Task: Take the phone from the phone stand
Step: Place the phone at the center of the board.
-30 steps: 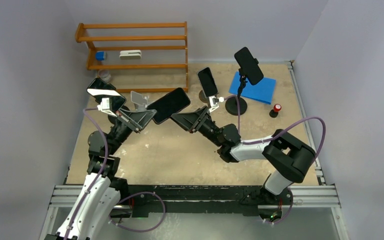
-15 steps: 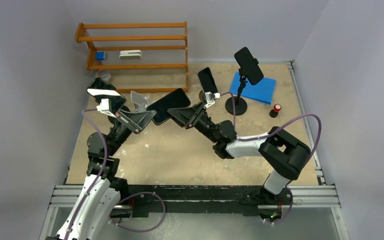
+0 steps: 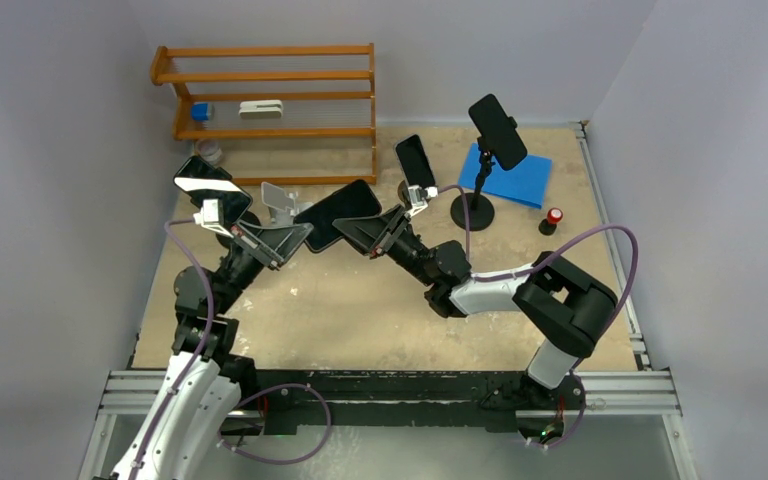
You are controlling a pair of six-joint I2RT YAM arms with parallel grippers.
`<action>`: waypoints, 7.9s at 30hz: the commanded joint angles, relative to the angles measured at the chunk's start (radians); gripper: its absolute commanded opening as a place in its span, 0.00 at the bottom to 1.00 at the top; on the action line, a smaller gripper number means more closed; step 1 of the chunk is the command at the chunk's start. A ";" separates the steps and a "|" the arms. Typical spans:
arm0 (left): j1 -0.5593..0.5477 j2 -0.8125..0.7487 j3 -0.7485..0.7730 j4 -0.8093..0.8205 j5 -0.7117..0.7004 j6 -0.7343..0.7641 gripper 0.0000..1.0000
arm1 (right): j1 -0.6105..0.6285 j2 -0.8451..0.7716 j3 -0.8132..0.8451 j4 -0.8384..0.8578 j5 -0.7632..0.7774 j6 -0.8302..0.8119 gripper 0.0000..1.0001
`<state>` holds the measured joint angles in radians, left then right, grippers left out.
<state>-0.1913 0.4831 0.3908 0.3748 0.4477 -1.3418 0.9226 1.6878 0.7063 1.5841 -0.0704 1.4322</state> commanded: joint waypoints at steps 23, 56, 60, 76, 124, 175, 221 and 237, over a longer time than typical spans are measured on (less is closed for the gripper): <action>-0.014 -0.049 0.178 -0.231 -0.065 0.153 0.49 | 0.002 -0.151 -0.017 -0.005 -0.011 -0.145 0.00; -0.134 0.448 0.667 -0.622 -0.329 1.033 0.83 | -0.001 -0.353 -0.147 -0.872 -0.318 -0.722 0.00; -0.134 0.381 0.542 -0.521 -0.319 1.048 0.84 | -0.001 -0.204 -0.069 -0.847 -0.417 -0.689 0.00; -0.164 0.223 0.433 -0.476 -0.306 1.041 0.91 | 0.001 0.221 0.130 -0.563 -0.643 -0.392 0.00; -0.183 0.235 0.419 -0.465 -0.320 0.998 0.90 | 0.021 0.381 0.128 -0.557 -0.509 -0.296 0.37; -0.195 0.245 0.421 -0.468 -0.300 0.983 0.90 | -0.032 0.277 0.012 -0.714 -0.392 -0.392 0.60; -0.204 0.242 0.420 -0.468 -0.291 0.976 0.90 | 0.045 0.334 0.061 -0.598 -0.376 -0.275 0.56; -0.211 0.241 0.422 -0.470 -0.296 0.978 0.90 | 0.042 0.349 0.140 -0.685 -0.375 -0.309 0.56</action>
<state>-0.3954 0.7380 0.8074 -0.1425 0.1520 -0.3565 0.9661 2.0243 0.8101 0.9092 -0.4618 1.1446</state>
